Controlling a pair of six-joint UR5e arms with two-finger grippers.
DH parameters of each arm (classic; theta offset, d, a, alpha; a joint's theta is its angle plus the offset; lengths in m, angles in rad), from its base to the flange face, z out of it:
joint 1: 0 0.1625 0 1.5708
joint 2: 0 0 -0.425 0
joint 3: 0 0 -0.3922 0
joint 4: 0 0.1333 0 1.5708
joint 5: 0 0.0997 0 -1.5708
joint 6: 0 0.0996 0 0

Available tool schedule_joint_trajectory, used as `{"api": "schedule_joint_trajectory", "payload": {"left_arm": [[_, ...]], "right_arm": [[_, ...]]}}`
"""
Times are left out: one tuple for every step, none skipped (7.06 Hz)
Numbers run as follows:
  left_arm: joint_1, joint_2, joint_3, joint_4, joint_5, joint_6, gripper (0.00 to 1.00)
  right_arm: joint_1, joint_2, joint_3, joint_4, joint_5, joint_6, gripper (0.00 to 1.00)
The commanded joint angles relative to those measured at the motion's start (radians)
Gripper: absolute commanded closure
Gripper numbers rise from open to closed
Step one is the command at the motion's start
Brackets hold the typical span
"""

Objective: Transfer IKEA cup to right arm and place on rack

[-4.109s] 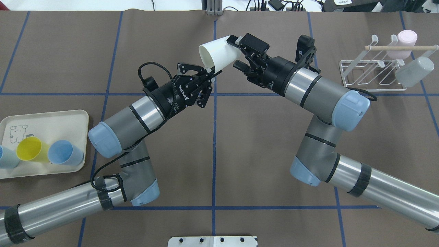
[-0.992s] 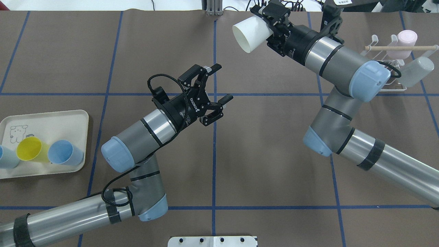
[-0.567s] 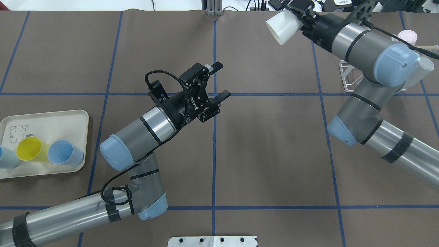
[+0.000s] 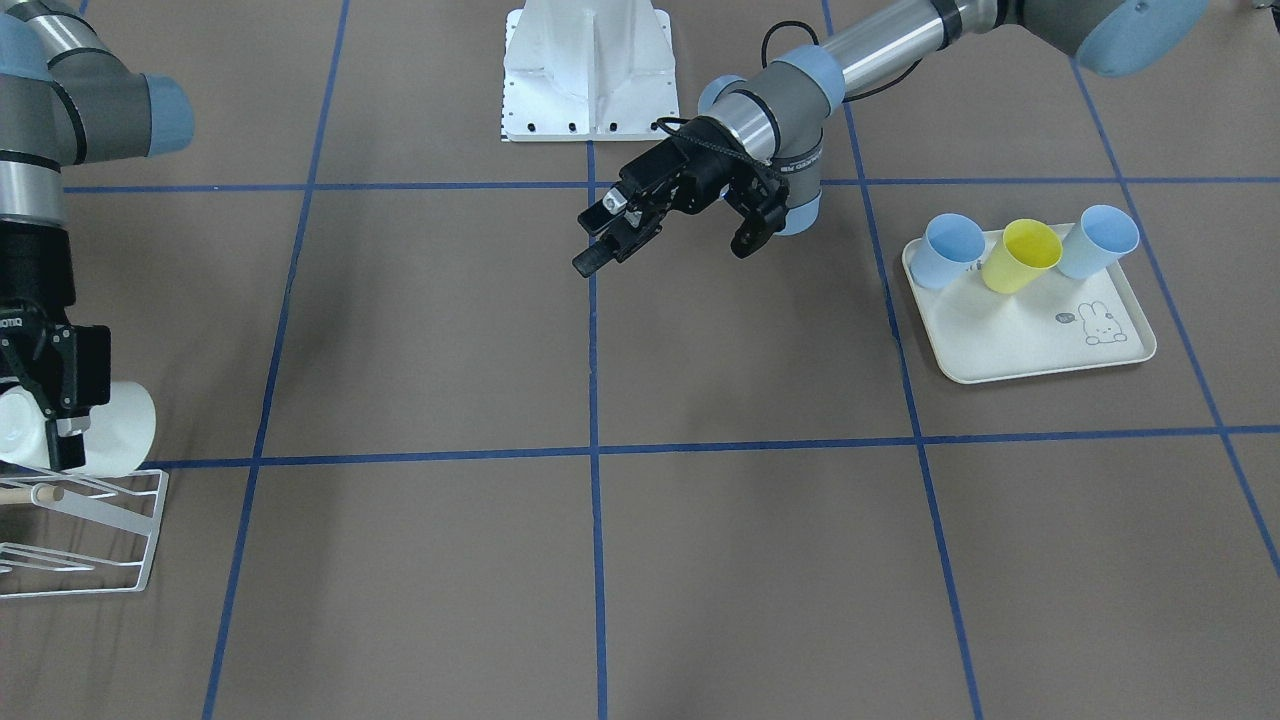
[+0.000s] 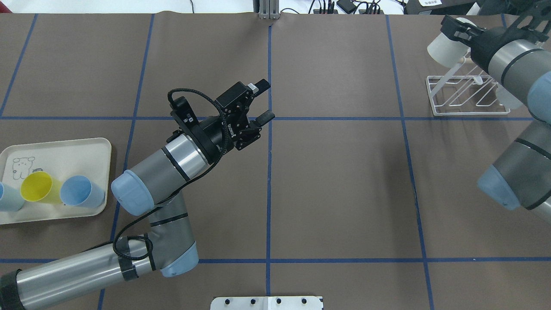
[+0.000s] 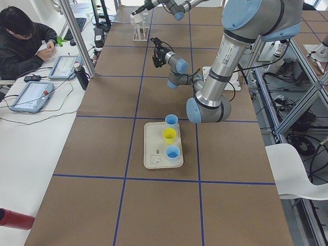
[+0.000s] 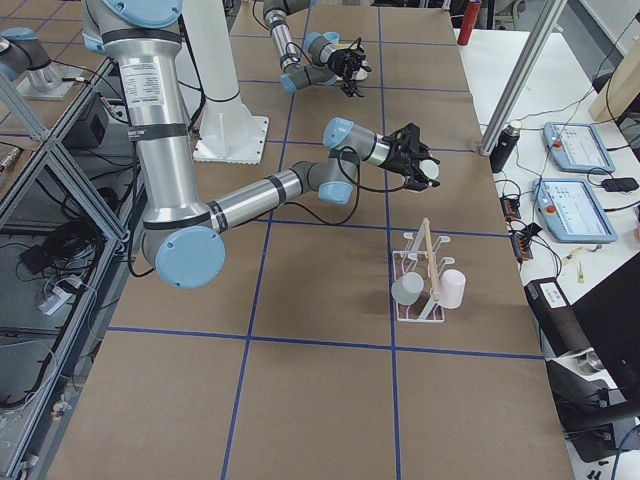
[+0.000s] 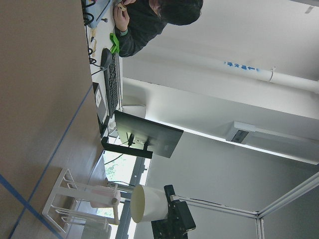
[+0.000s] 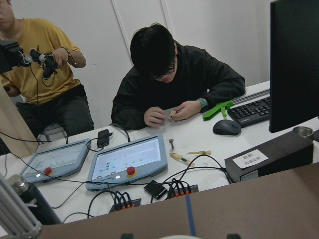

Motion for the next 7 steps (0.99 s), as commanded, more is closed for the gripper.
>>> {"api": "schedule_joint_trajectory", "payload": {"left_arm": [[0.001, 0.026, -0.007, 0.001, -0.003, 0.03, 0.0], [0.002, 0.026, -0.007, 0.003, -0.004, 0.03, 0.0], [0.002, 0.026, -0.007, 0.003, -0.004, 0.03, 0.0], [0.005, 0.026, -0.004, 0.003, -0.004, 0.03, 0.0], [0.009, 0.026, -0.002, 0.003, -0.003, 0.03, 0.0], [0.01, 0.026, -0.001, 0.004, -0.003, 0.03, 0.0], [0.01, 0.028, -0.001, 0.003, -0.004, 0.03, 0.0]], "right_arm": [[0.026, -0.109, 0.019, 0.008, -0.015, -0.156, 1.0], [0.038, -0.143, -0.022, 0.104, -0.009, -0.159, 1.0], [0.058, -0.148, -0.069, 0.181, 0.005, -0.178, 1.0], [0.088, -0.149, -0.097, 0.192, 0.02, -0.223, 1.0], [0.096, -0.149, -0.111, 0.192, 0.02, -0.225, 1.0], [0.104, -0.148, -0.122, 0.192, 0.029, -0.225, 1.0], [0.102, -0.146, -0.139, 0.192, 0.031, -0.225, 1.0]]}}
